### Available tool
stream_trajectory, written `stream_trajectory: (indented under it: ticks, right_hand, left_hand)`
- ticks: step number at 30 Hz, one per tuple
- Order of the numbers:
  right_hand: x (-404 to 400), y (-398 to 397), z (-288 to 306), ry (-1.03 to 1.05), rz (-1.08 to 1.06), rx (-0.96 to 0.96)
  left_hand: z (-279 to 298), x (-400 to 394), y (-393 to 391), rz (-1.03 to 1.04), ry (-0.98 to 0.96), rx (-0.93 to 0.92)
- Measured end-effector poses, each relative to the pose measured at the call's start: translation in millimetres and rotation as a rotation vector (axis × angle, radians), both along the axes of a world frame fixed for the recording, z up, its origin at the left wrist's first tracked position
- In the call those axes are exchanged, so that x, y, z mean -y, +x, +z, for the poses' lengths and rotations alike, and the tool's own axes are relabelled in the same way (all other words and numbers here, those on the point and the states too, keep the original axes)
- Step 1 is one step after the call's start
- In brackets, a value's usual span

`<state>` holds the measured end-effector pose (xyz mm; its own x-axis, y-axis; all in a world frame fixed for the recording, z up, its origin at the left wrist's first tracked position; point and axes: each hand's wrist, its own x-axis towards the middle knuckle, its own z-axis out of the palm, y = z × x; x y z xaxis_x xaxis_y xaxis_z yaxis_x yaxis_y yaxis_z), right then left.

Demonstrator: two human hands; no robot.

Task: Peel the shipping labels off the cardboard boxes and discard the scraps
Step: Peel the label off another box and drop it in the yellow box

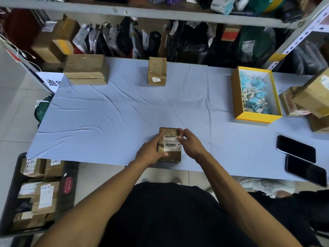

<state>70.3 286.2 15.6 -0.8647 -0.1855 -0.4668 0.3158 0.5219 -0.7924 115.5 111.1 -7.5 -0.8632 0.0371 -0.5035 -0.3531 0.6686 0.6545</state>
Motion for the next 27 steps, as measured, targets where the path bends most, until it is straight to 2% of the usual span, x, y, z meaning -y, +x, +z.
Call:
stream_trajectory:
  ticks: [10, 27]
  right_hand:
    - [1.3, 1.6, 0.8, -0.072, -0.090, 0.077]
    - [-3.7, -1.2, 8.1, -0.098, -0.014, 0.091]
  left_hand:
    - [-2.5, 2.1, 0.4, 0.052, 0.078, 0.010]
    - [-3.3, 4.0, -0.7, 0.055, 0.100, 0.029]
